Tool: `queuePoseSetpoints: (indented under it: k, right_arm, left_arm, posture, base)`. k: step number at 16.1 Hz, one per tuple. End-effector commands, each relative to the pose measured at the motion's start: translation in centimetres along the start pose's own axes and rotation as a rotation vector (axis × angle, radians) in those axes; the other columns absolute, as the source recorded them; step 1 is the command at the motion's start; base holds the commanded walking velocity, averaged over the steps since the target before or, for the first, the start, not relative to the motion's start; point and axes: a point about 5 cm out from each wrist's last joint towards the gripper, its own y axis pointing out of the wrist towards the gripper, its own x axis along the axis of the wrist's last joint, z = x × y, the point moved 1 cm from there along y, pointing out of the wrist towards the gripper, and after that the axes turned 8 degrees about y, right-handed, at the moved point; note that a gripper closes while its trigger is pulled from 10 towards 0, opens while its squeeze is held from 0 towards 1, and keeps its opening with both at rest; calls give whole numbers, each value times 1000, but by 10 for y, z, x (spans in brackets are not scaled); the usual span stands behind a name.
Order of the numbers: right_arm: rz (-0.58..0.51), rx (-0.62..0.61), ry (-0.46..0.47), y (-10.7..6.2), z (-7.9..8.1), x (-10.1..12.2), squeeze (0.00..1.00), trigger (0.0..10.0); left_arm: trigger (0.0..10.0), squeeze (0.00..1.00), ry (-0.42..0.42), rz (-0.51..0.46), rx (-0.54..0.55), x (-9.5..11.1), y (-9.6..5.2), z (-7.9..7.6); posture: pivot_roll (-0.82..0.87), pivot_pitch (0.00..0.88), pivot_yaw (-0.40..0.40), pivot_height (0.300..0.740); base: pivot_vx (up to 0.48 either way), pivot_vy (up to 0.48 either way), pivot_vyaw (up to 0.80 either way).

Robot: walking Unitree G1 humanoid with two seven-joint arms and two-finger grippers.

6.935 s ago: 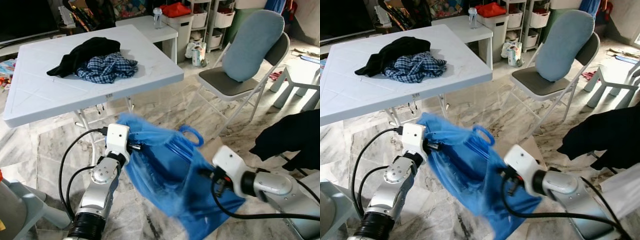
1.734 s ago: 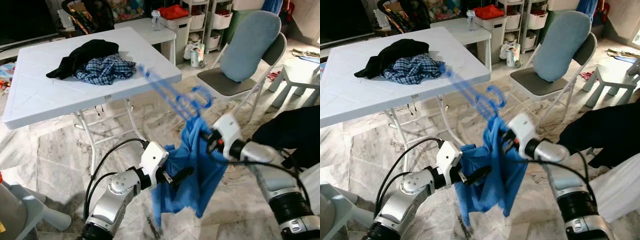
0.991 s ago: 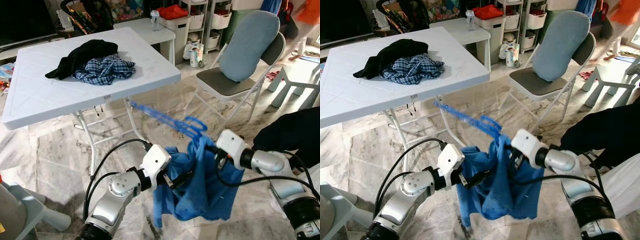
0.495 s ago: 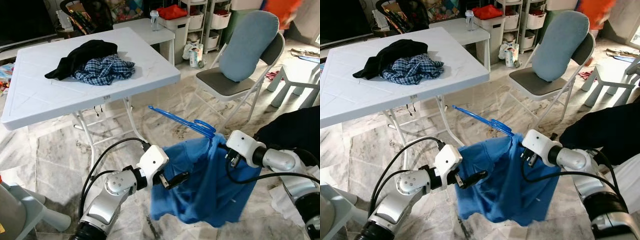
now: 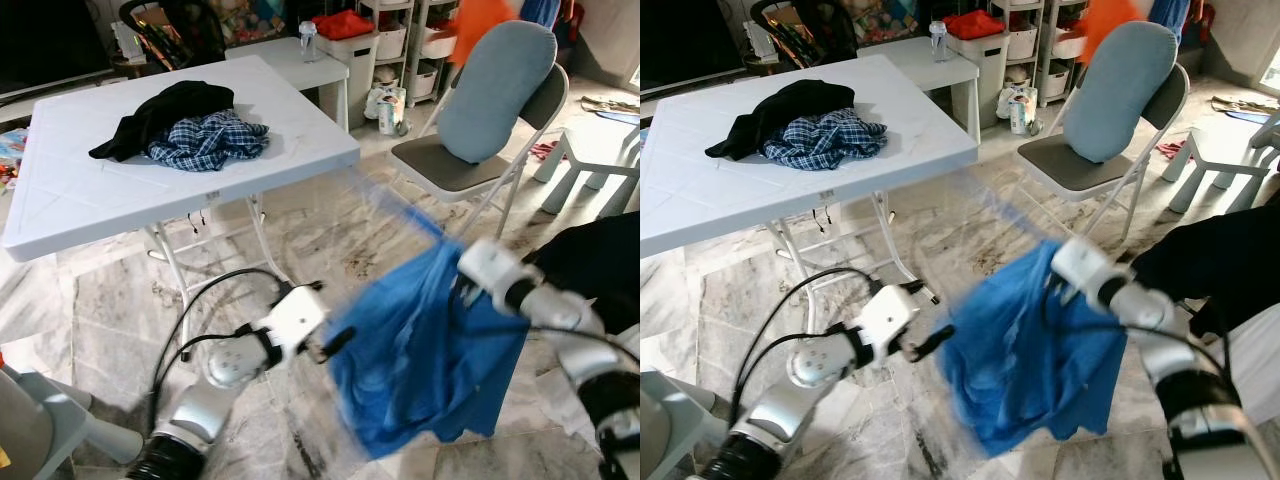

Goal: Hang hanger

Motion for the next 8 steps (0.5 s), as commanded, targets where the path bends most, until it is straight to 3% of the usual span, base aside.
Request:
queuePoseSetpoints:
  k: [1, 3, 6, 8]
  right_arm:
    - [-58, -97, 43, 3, -18, 14, 0, 10000]
    - [-39, -61, 33, 2, -17, 11, 0, 10000]
    - [37, 126, -21, -4, -7, -4, 0, 10000]
    - [71, 184, -50, -9, -6, -11, 0, 10000]
  left_arm:
    - [10000, 1000, 14, 1, 13, 0, 0, 3]
    - [10000, 1000, 19, -21, 11, 3, 0, 3]
    - [10000, 1000, 20, -102, 65, 16, 0, 12]
    - [10000, 1000, 17, -121, 62, 20, 0, 13]
  posture:
    - [-174, 0, 34, 740]
    - [-172, 0, 32, 740]
    - [-172, 0, 31, 740]
    - [-173, 0, 31, 740]
  base:
    - [0, 0, 0]
    - [0, 0, 0]
    - [0, 0, 0]
    - [0, 0, 0]
